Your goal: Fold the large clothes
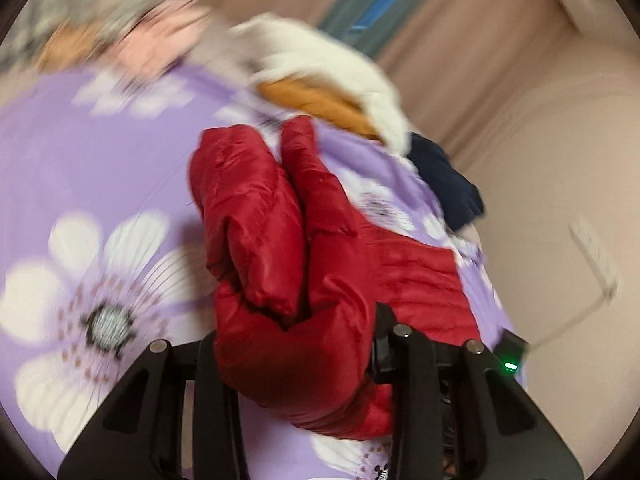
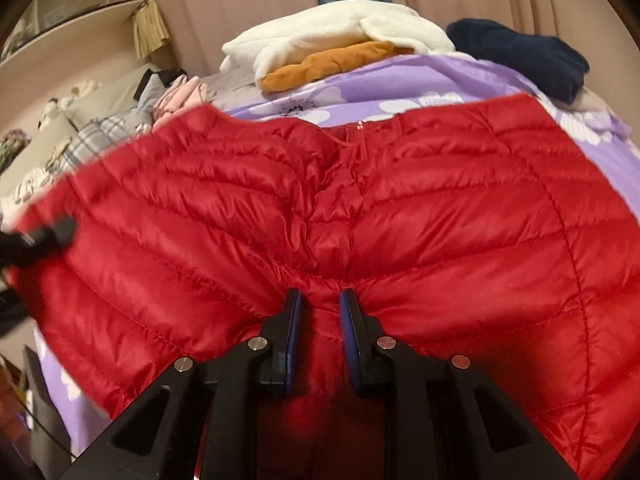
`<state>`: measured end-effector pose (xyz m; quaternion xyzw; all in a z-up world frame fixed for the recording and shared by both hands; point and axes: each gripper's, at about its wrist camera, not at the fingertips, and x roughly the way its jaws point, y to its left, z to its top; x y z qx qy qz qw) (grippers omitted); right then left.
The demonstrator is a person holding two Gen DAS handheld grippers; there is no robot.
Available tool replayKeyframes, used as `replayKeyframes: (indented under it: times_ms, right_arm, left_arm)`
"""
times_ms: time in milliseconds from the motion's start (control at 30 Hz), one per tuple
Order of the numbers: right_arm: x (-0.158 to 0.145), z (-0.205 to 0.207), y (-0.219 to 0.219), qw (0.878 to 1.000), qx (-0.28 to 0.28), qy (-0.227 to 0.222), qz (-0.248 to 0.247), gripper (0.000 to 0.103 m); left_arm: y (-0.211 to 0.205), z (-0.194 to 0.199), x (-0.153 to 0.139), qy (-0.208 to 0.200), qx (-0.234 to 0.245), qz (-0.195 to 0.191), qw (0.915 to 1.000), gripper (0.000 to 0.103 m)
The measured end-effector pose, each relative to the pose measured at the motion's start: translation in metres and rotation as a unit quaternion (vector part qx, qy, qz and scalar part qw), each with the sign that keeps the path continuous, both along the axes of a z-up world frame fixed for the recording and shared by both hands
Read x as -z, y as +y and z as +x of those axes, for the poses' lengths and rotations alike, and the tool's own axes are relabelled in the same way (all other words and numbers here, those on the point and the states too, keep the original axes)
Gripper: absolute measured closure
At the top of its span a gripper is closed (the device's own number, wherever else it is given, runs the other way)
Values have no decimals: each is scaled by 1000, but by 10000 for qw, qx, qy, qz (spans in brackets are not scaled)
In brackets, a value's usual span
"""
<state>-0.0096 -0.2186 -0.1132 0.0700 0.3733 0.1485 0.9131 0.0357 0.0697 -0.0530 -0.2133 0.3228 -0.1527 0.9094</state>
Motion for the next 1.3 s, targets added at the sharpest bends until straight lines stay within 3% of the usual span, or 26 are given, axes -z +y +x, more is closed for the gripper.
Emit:
replayKeyframes:
  times_ms: [100, 200, 300, 433, 567, 733, 833, 1000, 1167, 1200, 1267, 1300]
  right_arm:
    - [3, -2, -5, 9997, 52, 44, 242, 81]
    - [6, -4, -13, 9979, 80, 114, 630, 81]
    - [10, -2, -28, 9934, 46, 260, 1119, 85]
    - [4, -5, -47, 9879, -113, 476, 1470, 89]
    - [-18, -37, -72, 9914, 23, 185, 1292, 89]
    - [-40, -83, -123, 9915, 765, -212, 1030, 89]
    - [-38, -95, -152, 9874, 1204, -204, 1006, 89]
    - [-9, -92, -179, 9723, 1373, 292, 1867, 89]
    - [8, -98, -204, 9465, 1318, 530, 2899, 87]
    - [9, -100, -212, 9401, 1322, 518, 3098, 81]
    - [9, -104, -223, 9223, 1318, 399, 3610, 60]
    - [7, -104, -229, 9127, 1285, 315, 3866, 43]
  left_arm:
    - [-40, -4, -19, -374, 512, 452, 9970, 66]
    - [-86, -8, -28, -601, 1151, 837, 9880, 66]
    - [-115, -5, -26, -616, 1533, 1074, 9804, 66]
    - [-130, -2, -24, -566, 1798, 1102, 9759, 66]
    - [-138, 1, -27, -591, 1897, 1247, 9721, 66]
    - [-151, 1, -21, -601, 2016, 1439, 9670, 66]
    - [-172, -4, -16, -650, 2230, 1695, 9578, 64]
    - [-211, -8, 9, -479, 2889, 2059, 9337, 51]
    - [-222, 4, 38, -102, 3139, 2111, 9256, 42]
    - [-220, 4, 38, -110, 3159, 2062, 9260, 41]
    - [-216, 5, 35, -55, 3223, 1906, 9272, 34]
    - [-215, 6, 34, -32, 3236, 1848, 9280, 34]
